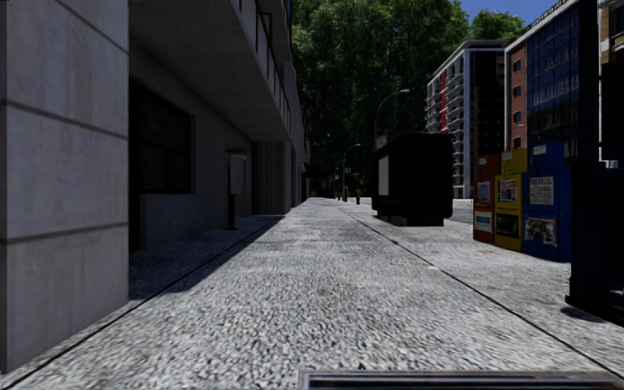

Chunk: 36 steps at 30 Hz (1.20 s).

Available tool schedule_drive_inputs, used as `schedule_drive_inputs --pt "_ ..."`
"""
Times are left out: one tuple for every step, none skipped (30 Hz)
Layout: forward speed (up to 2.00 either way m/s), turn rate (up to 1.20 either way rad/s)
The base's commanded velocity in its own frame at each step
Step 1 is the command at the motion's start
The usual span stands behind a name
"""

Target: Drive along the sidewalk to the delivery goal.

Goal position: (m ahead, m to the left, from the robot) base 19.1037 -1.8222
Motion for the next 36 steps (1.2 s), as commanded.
schedule_drive_inputs --pt "2.0 0.0" --pt "2.0 0.0" --pt "2.0 0.0" --pt "2.0 0.0" --pt "2.0 0.0" --pt "2.0 0.0" --pt "2.0 0.0" --pt "2.0 0.0" --pt "2.0 0.0" --pt "2.0 0.0" --pt "2.0 0.0" --pt "2.0 0.0" --pt "2.0 0.0" --pt "2.0 0.0" --pt "2.0 0.0" --pt "2.0 0.0" --pt "2.0 0.0" --pt "2.0 0.0" --pt "2.0 0.0" --pt "2.0 0.0" --pt "2.0 0.0" --pt "2.0 0.0" --pt "2.0 0.0" --pt "2.0 0.0" --pt "2.0 0.0" --pt "2.0 0.0" --pt "2.0 0.0" --pt "2.0 0.0" --pt "2.0 0.0" --pt "2.0 0.0" --pt "2.0 0.0" --pt "2.0 0.0" --pt "2.0 0.0" --pt "2.0 0.0" --pt "2.0 0.0" --pt "2.0 0.0"
